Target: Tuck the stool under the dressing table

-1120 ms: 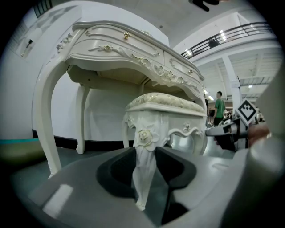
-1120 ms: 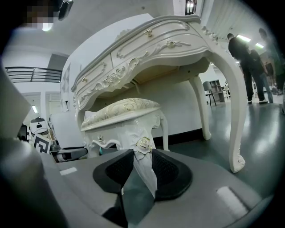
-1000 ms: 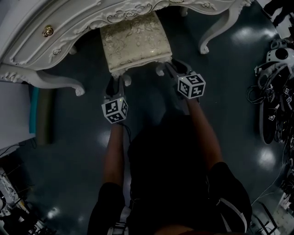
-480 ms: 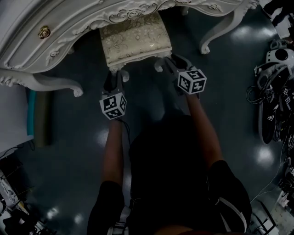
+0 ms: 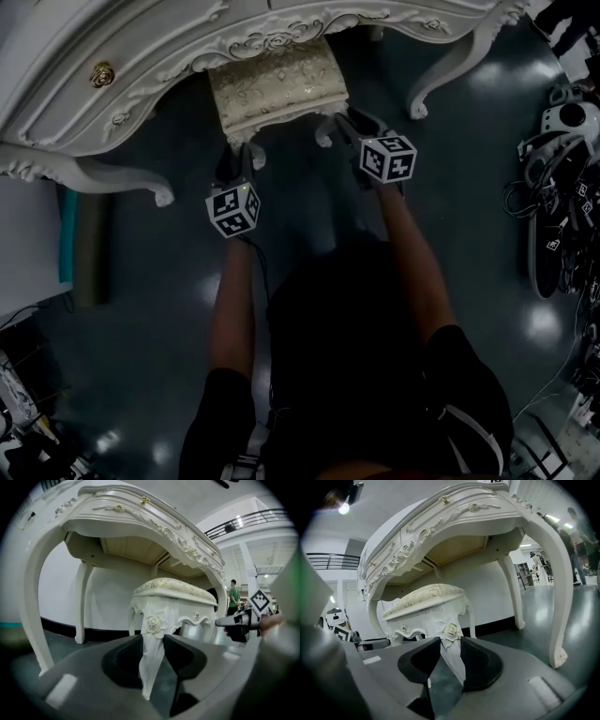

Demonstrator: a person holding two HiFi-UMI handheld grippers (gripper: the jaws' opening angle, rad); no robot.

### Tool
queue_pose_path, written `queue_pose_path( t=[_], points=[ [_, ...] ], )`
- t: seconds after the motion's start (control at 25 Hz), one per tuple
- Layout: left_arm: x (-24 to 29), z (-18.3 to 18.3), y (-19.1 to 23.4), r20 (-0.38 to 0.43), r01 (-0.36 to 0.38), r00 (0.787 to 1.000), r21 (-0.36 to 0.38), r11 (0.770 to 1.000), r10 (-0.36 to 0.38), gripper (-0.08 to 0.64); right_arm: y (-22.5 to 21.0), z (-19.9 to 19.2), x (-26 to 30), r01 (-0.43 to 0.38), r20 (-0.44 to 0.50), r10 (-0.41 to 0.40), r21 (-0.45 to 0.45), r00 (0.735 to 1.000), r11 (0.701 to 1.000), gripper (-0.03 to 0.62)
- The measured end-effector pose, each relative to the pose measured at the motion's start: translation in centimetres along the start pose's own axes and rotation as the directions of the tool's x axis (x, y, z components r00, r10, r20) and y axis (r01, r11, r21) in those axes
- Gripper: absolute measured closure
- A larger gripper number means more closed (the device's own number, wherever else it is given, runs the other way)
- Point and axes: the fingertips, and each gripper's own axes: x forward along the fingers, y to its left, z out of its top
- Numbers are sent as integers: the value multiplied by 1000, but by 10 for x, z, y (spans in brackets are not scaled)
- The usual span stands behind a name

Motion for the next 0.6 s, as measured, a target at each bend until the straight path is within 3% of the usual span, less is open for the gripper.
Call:
queue_pose_path(
  t=[0.4,0.6],
  points=[
    [-2,-1,0,-54,-27,998,-25,999,26,416,-2,0,-1,-6,-42,7,21,999,1000,457],
    [-21,6,-3,-37,-34,999,-20,999,33,440,-1,-2,-14,21,-32,-20,45,999,999,483]
  ],
)
